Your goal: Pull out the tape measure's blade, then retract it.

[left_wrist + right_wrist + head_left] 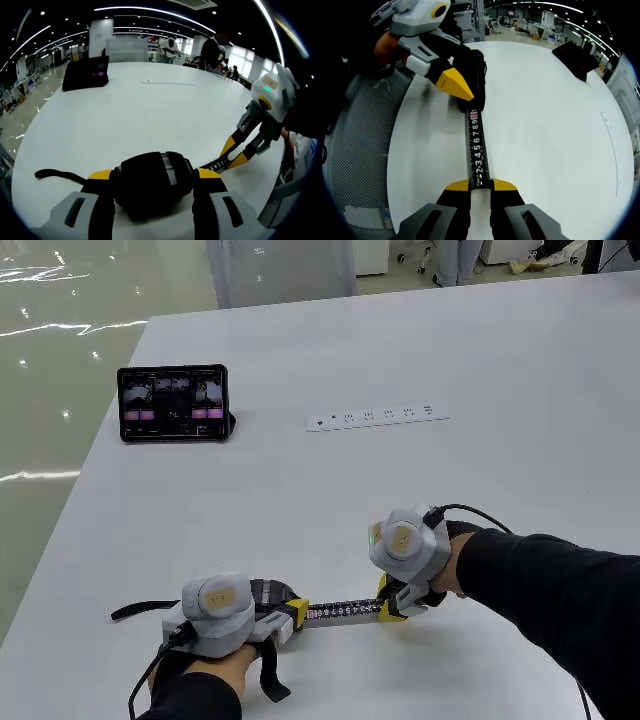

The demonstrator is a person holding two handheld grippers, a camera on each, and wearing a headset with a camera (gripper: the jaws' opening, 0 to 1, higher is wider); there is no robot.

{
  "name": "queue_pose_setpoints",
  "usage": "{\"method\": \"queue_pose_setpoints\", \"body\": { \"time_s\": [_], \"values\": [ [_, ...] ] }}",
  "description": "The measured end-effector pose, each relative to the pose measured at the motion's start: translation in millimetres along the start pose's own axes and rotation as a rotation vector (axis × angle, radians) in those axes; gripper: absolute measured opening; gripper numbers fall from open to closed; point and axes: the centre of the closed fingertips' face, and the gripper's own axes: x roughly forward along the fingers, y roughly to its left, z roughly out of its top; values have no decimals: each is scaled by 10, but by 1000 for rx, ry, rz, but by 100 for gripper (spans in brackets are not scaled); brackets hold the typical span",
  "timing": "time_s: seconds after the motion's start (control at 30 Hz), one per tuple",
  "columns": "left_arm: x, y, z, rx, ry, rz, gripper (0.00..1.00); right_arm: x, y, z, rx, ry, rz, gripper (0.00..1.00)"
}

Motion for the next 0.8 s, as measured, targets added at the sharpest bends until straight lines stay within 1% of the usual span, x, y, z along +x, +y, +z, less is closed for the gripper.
{"method": "queue_pose_setpoints", "body": {
  "time_s": [0.23, 0.33, 0.7, 0.8],
  "values": [
    [-2, 3, 0, -4, 1, -1, 58, 29, -6, 55, 7, -24, -8, 10],
    [-2, 2, -1, -5, 1, 1, 58, 55, 1, 102, -20, -35, -6, 10],
    [3, 1, -3, -7, 4, 0, 58, 85, 12, 160, -3, -44, -3, 10],
    [4, 2, -3, -10, 4, 0, 58, 99, -4, 186, 17, -47, -4, 10]
  ]
}}
